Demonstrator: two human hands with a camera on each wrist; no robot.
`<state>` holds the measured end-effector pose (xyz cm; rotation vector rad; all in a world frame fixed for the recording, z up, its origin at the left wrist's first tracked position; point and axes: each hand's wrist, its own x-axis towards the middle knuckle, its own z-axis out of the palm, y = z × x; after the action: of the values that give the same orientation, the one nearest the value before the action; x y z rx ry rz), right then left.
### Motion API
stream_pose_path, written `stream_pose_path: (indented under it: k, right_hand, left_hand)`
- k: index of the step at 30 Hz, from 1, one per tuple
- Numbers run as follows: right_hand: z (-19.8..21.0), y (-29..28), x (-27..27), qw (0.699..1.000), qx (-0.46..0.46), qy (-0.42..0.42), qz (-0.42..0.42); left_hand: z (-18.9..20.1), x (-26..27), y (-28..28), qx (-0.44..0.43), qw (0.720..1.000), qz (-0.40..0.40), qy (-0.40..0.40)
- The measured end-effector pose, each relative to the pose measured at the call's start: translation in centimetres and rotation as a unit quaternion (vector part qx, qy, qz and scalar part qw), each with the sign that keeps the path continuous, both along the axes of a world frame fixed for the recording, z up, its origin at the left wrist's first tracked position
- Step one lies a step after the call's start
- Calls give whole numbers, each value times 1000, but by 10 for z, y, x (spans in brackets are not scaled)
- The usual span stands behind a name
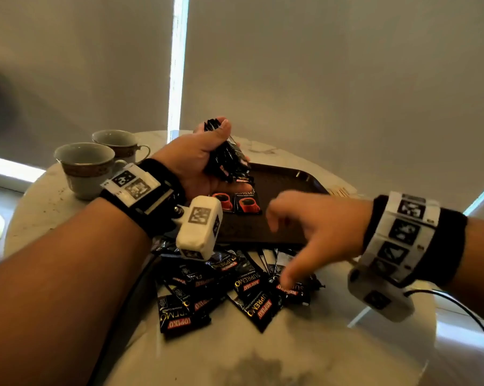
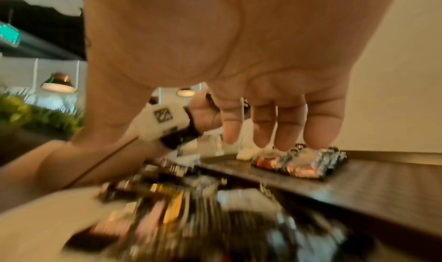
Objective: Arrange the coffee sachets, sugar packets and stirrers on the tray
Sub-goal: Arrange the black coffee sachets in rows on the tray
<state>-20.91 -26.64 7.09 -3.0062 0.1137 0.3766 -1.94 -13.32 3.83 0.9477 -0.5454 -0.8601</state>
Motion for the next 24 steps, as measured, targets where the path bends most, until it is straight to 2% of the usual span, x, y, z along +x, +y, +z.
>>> stream_pose_path:
  k: [2, 4, 11, 19, 24]
  right_hand:
    - [-12, 4, -9, 995, -76, 61, 29]
    - [-24, 4, -14, 991, -104, 75, 34]
    - [-37, -4, -15, 995, -76, 56, 18]
    - [-41, -5, -19, 992, -106, 54, 41]
    - [-35, -15, -19, 995, -95, -1, 24]
  left_hand:
    - [1, -1, 1, 5, 1000, 1, -5]
    - [0, -4, 0, 11, 1000, -2, -10]
    - [-7, -8, -8, 27, 999, 21, -8]
    - [-8, -7, -9, 36, 999, 29, 0]
    - [-6, -5, -9, 53, 998, 31, 18]
